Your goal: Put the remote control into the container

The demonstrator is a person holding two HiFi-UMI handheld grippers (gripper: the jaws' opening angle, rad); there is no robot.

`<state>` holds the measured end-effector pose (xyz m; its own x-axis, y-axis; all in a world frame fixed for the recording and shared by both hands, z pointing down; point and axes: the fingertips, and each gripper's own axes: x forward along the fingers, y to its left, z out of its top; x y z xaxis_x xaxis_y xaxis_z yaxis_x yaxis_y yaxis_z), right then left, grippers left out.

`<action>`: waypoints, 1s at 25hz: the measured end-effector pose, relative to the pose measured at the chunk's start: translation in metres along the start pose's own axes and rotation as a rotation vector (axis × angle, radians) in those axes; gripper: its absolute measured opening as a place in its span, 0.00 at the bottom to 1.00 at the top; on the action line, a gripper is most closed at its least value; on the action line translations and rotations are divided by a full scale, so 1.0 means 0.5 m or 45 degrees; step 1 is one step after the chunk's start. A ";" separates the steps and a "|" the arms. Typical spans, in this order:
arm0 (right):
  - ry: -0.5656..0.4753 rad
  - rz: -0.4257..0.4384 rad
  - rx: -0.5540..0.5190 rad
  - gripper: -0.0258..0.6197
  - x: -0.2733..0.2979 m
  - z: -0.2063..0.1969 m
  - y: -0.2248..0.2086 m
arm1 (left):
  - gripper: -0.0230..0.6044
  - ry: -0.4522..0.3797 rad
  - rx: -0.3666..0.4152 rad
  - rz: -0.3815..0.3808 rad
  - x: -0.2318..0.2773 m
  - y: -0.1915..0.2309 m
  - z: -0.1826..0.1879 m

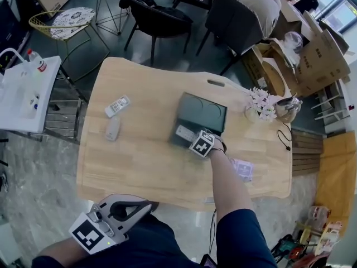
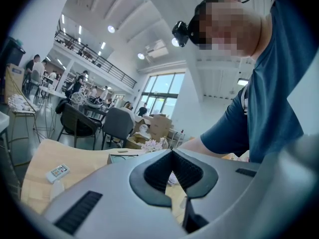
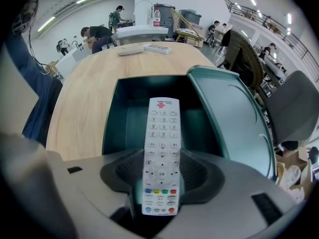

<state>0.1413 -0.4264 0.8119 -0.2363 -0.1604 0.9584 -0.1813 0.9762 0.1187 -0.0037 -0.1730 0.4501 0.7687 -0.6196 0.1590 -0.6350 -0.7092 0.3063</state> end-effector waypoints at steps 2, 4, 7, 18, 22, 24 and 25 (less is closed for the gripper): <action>-0.002 0.008 -0.005 0.39 0.001 -0.001 0.003 | 0.18 0.004 -0.002 -0.002 0.000 -0.004 -0.003; 0.006 0.019 -0.005 0.39 0.002 -0.003 0.002 | 0.18 0.012 -0.006 -0.006 0.000 -0.006 -0.004; 0.016 0.023 -0.001 0.39 0.002 -0.002 0.000 | 0.18 0.016 -0.022 -0.009 -0.002 -0.008 -0.009; -0.119 -0.084 0.089 0.40 -0.063 0.005 -0.008 | 0.19 0.010 -0.024 -0.045 -0.013 -0.033 -0.001; -0.280 -0.247 0.113 0.40 -0.157 0.040 -0.003 | 0.19 -0.009 -0.022 -0.082 -0.017 -0.042 0.015; -0.361 -0.306 0.143 0.40 -0.206 0.063 0.011 | 0.19 -0.017 -0.021 -0.100 -0.020 -0.044 0.023; -0.400 -0.327 0.165 0.40 -0.229 0.074 0.022 | 0.19 -0.024 -0.019 -0.109 -0.022 -0.045 0.028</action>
<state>0.1312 -0.4027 0.6940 -0.4435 -0.4523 0.7738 -0.3858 0.8756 0.2908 0.0011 -0.1550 0.4285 0.8183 -0.5633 0.1139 -0.5658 -0.7548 0.3319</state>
